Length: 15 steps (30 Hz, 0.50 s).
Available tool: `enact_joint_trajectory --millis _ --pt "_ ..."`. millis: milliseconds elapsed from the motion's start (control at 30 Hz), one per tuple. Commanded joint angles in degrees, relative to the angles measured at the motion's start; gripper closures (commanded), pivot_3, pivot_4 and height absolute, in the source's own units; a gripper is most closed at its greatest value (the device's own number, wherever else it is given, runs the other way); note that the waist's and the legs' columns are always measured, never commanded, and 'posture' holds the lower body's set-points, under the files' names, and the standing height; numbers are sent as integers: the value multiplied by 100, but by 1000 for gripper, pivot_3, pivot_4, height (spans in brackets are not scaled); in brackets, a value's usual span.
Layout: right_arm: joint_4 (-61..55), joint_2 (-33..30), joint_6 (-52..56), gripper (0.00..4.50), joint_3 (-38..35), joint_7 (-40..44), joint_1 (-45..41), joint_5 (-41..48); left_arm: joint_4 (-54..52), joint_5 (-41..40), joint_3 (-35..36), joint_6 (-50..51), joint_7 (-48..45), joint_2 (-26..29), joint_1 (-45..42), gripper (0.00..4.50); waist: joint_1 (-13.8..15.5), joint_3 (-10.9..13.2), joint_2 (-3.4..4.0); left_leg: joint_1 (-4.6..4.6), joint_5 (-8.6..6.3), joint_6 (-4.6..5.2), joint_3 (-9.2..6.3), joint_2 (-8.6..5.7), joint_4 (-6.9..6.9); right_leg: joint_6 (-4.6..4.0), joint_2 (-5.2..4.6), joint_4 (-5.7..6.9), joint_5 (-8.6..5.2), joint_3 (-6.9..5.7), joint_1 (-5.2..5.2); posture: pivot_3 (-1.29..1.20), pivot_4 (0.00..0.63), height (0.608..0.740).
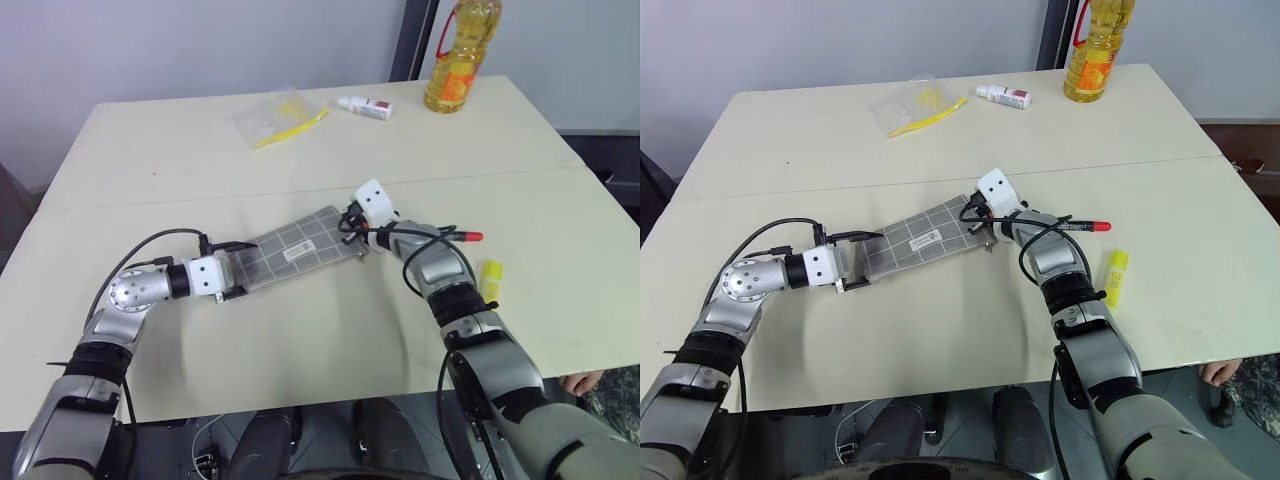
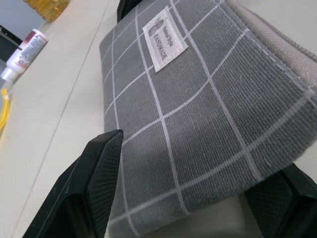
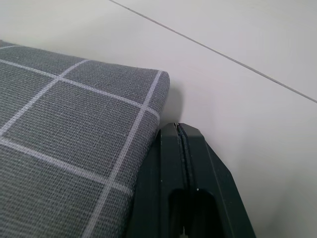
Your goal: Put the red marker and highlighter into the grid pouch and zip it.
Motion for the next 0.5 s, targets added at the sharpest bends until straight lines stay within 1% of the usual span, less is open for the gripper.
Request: enact_joint_trajectory --millis 33,200,233,267,333,433,467,500 --pt "-84 88 3 4500 125 89 31 -45 -394 -304 46 249 -128 -21 108 893 -2 0 0 0 0 0 0 0 0 0 0 1 0 0 0 0 150 740" --pt "-124 115 39 4500 133 85 61 -72 -870 -462 21 606 -214 -115 324 893 -2 0 0 0 0 0 0 0 1 0 0 4 0 2 -1 0 150 740" --pt "-131 117 46 4500 136 84 67 -74 -935 -474 31 644 -207 -136 351 1408 1 0 0 0 0 -1 0 0 1 0 1 4 0 1 -1 0 150 740" --pt "-136 118 52 4500 138 84 71 -76 -982 -482 41 680 -206 -153 371 1714 0 0 0 0 0 -1 0 0 3 0 1 4 0 2 -1 0 150 740" --pt "-138 117 60 4500 138 83 74 -78 -1059 -483 52 736 -200 -177 404 2651 1 0 0 0 0 -1 0 1 3 0 1 5 0 1 -1 0 150 740" --pt "-164 105 89 4500 107 43 75 -69 -1188 -523 89 851 -157 -212 464 4190 -1 -1 1 1 0 -1 0 1 3 -1 1 5 0 2 -1 0 150 740" --pt "-188 93 89 4500 87 18 75 -67 -1232 -547 111 917 -131 -228 483 4417 -1 -1 1 1 0 -1 0 1 3 -1 1 5 0 2 -1 0 150 740" --pt "-254 51 71 4500 44 -30 65 -69 -1300 -596 160 1042 -67 -258 496 4417 1 -1 1 1 0 -1 0 1 3 -1 1 5 0 2 -1 0 150 740"
